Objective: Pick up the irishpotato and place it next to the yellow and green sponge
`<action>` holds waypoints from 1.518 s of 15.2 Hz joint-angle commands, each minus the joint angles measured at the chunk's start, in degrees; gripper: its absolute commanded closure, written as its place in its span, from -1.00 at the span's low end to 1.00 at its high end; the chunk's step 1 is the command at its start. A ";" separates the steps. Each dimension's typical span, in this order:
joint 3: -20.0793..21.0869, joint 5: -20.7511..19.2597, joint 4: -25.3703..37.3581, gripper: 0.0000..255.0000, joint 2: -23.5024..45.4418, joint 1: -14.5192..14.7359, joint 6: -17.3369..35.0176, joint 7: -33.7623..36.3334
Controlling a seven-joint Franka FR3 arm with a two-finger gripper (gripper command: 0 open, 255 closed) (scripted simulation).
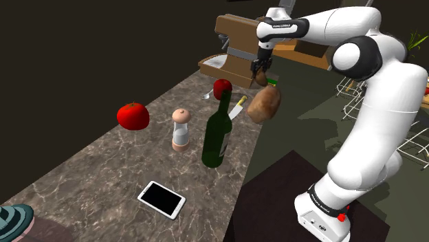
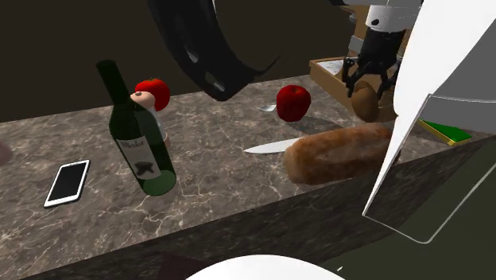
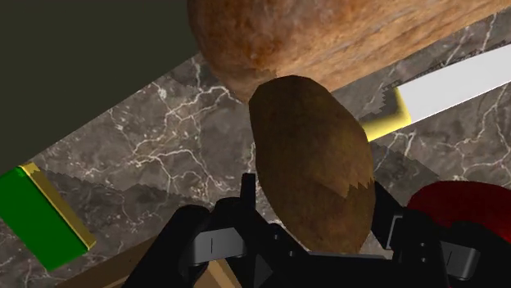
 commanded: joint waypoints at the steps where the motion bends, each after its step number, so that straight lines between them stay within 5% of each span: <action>1: -0.68 0.35 2.29 1.00 1.65 -1.60 -0.50 -2.39; 11: -3.23 2.75 23.61 1.00 15.37 -10.87 -7.57 -13.92; 23: -3.13 2.70 14.40 1.00 15.40 -10.63 1.66 -13.62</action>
